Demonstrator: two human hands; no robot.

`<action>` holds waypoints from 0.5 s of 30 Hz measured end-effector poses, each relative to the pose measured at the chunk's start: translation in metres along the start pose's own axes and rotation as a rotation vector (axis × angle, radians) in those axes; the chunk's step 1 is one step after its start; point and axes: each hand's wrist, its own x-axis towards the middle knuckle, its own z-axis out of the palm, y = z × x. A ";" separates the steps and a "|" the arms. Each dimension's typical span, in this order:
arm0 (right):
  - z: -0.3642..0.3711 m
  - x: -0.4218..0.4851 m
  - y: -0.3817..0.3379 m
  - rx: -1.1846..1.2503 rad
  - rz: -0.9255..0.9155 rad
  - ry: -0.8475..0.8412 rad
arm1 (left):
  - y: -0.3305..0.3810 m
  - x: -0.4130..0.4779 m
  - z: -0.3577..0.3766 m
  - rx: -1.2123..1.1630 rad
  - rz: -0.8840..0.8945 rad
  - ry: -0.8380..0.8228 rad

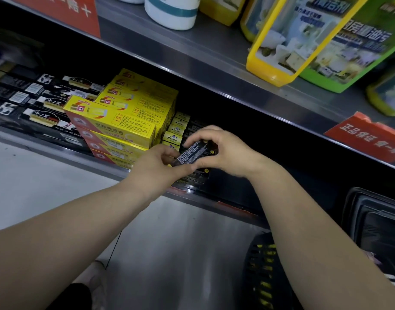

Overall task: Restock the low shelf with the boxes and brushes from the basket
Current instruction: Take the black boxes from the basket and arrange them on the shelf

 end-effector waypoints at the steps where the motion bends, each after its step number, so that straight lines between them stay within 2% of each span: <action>1: -0.003 0.000 0.001 -0.001 0.018 0.016 | 0.000 0.001 0.000 0.033 0.048 0.014; 5: -0.020 -0.005 0.023 -0.001 0.171 0.139 | 0.000 0.002 0.003 0.063 0.141 0.083; 9: -0.029 -0.001 0.052 -0.028 0.399 0.351 | 0.001 -0.002 0.008 0.099 0.040 0.028; 12: -0.023 0.015 0.060 -0.140 0.499 0.328 | 0.001 -0.002 0.012 0.066 -0.128 -0.024; 15: -0.008 0.034 0.061 -0.204 0.482 0.201 | 0.004 -0.001 0.013 -0.047 -0.271 -0.133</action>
